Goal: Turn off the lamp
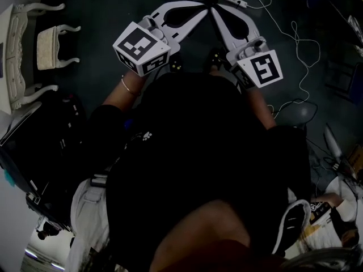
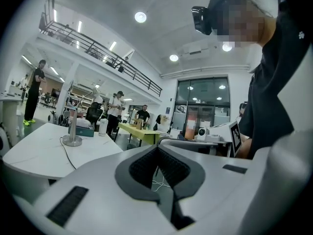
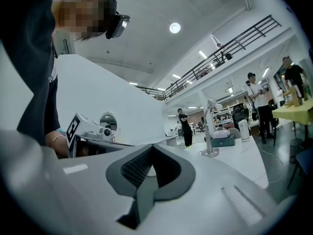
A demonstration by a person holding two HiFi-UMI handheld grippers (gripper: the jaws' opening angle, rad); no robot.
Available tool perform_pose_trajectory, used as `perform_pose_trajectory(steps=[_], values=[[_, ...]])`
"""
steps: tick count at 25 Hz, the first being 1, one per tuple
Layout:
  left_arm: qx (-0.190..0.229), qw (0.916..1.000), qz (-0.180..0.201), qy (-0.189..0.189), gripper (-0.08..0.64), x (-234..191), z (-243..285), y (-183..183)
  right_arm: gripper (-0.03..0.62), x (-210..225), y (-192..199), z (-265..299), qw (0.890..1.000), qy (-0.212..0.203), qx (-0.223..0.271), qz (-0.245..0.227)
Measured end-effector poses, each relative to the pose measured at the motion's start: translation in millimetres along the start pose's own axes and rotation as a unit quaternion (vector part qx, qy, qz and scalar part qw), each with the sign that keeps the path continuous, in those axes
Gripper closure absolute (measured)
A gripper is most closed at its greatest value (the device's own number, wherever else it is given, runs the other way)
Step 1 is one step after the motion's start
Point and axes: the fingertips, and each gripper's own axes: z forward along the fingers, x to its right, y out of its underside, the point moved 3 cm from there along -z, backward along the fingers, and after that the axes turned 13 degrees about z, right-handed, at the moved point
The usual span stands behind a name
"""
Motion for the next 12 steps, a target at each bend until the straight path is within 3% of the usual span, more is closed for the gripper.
perform_pose_trajectory(steps=[12], values=[[0.003, 0.9999, 0.002, 0.014, 0.554, 4.6, 25.3, 1.3, 0.592, 21.1, -7.8, -17.4, 1.000, 0.021, 0.004, -0.006]])
